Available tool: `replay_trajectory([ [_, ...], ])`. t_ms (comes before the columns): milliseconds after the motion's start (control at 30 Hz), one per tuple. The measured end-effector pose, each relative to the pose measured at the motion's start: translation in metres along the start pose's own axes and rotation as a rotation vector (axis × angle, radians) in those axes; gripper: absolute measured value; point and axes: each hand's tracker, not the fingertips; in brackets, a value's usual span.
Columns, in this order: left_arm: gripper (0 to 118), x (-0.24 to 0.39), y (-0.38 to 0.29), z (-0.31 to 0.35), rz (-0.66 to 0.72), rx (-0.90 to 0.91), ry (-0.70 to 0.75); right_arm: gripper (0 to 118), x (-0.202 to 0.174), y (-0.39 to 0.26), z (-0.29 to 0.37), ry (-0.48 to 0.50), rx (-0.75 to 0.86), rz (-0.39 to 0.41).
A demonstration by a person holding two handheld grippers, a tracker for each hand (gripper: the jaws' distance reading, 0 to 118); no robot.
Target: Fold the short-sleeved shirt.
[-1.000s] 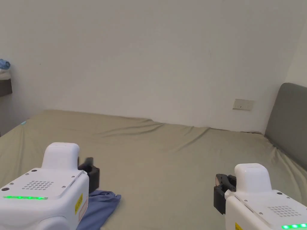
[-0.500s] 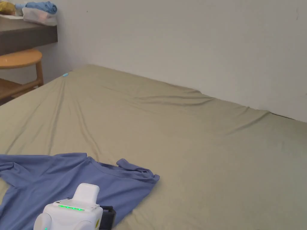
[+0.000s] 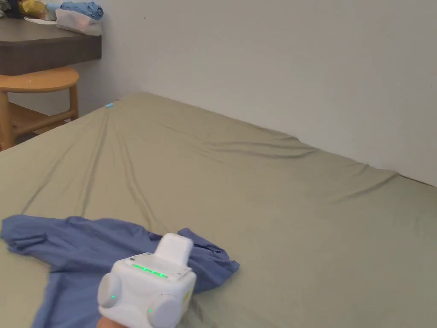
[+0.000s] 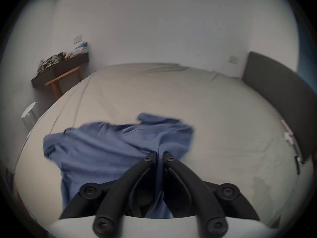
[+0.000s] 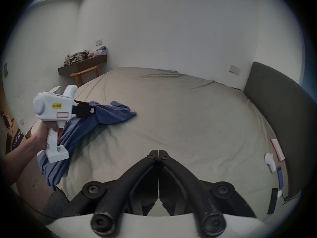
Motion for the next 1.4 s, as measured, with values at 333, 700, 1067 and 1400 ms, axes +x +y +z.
replay_trajectory([
  [333,6,0.178,-0.021,0.081,-0.175,0.026,-0.378,0,0.066,0.000,0.106,-0.179,0.117,-0.066],
  [700,6,0.342,-0.120,0.172,-0.359,-0.120,-0.784,0,0.124,-0.051,0.196,-0.352,0.125,-0.176],
  [1067,104,0.282,-0.147,0.166,-0.259,-0.220,-0.658,0,0.123,-0.083,0.183,-0.355,0.057,-0.194],
  [1400,104,0.042,-0.112,0.151,-0.034,-0.138,-0.058,3,0.094,-0.072,0.150,-0.242,0.094,-0.114],
])
